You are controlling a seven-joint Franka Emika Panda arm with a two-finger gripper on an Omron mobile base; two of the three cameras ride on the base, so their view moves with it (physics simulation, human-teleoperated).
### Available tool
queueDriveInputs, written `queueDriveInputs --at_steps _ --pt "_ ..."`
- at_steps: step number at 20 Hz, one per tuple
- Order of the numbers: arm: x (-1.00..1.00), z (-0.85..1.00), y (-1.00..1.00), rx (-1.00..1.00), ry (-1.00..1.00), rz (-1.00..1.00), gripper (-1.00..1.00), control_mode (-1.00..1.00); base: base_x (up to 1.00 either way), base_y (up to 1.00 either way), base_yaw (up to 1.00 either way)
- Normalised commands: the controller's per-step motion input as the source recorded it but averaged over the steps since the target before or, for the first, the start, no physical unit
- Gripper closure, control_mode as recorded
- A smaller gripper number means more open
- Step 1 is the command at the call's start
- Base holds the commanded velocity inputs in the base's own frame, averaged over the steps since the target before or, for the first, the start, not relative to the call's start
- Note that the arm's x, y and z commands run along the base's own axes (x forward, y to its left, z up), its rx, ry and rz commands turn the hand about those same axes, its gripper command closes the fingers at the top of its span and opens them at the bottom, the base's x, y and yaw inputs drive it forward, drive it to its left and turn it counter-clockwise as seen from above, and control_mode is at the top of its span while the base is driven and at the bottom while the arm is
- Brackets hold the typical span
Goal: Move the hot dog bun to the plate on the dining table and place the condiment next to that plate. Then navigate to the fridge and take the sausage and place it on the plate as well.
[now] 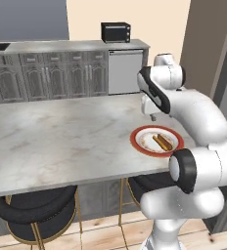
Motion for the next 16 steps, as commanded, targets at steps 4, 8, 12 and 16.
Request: queueDriveInputs --at_steps 4,8,12,16 --pt "-0.78 0.65 0.47 0.03 0.19 -0.03 -1.00 -1.00 0.00 0.00 0.00" --pt "-0.86 0.48 0.35 0.01 0.11 -0.01 -1.00 -1.00 0.00 0.00 0.00" --pt "-0.21 0.07 0.08 0.00 0.02 0.00 -1.00 1.00 -0.73 0.36 0.00" --pt "0.00 0.00 0.00 0.00 0.00 0.00 -1.00 1.00 -1.00 0.89 0.00"
